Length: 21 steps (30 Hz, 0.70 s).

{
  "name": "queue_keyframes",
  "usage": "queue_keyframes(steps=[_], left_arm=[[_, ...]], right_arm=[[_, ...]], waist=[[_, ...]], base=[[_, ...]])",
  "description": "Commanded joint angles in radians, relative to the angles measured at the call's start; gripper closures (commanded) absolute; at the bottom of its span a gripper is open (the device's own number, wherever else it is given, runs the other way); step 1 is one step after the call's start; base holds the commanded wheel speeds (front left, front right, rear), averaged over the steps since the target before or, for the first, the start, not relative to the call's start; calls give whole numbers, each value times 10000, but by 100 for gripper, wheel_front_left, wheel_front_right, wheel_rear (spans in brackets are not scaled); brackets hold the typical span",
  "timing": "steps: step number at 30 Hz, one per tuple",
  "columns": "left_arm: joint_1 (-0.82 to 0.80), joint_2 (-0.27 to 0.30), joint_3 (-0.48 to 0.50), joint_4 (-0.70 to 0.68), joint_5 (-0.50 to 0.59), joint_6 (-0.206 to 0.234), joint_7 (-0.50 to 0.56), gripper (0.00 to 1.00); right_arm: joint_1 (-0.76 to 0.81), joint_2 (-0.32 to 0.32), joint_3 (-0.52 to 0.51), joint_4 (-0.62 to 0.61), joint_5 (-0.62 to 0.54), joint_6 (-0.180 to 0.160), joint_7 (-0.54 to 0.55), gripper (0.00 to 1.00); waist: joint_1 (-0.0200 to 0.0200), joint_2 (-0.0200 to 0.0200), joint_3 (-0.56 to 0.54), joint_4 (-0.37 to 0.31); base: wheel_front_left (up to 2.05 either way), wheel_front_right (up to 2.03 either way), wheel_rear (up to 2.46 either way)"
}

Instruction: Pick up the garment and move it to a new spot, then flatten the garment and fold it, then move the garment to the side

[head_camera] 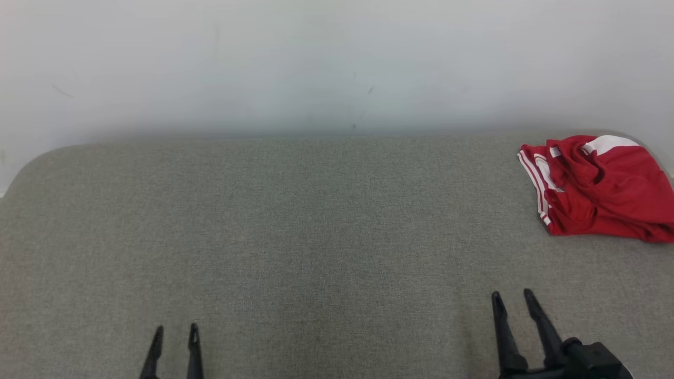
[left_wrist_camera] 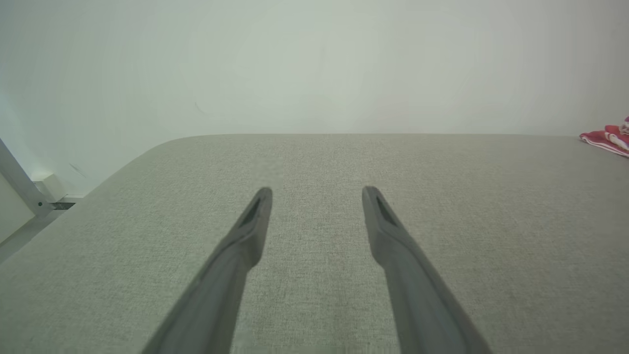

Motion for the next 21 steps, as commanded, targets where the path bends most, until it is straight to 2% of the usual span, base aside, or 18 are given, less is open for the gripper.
queue_keyframes(steps=[1, 4, 21], left_arm=[[14, -4, -2, 48, -6, -1, 6, 100], [150, -10, -22, 288, -43, -3, 16, 100], [399, 103, -79, -312, -3560, -315, 511, 100]], right_arm=[[10, 0, 5, 41, 4, 0, 0, 100], [160, 1, 22, 285, 37, 0, 13, 100], [451, -280, -132, -237, 3700, -3, 756, 100]], waist=[[0, 0, 0, 1], [0, 0, -1, 1], [0, 0, -12, 19]], base=[[0, 0, 0], [0, 0, 0], [0, 0, 0]])
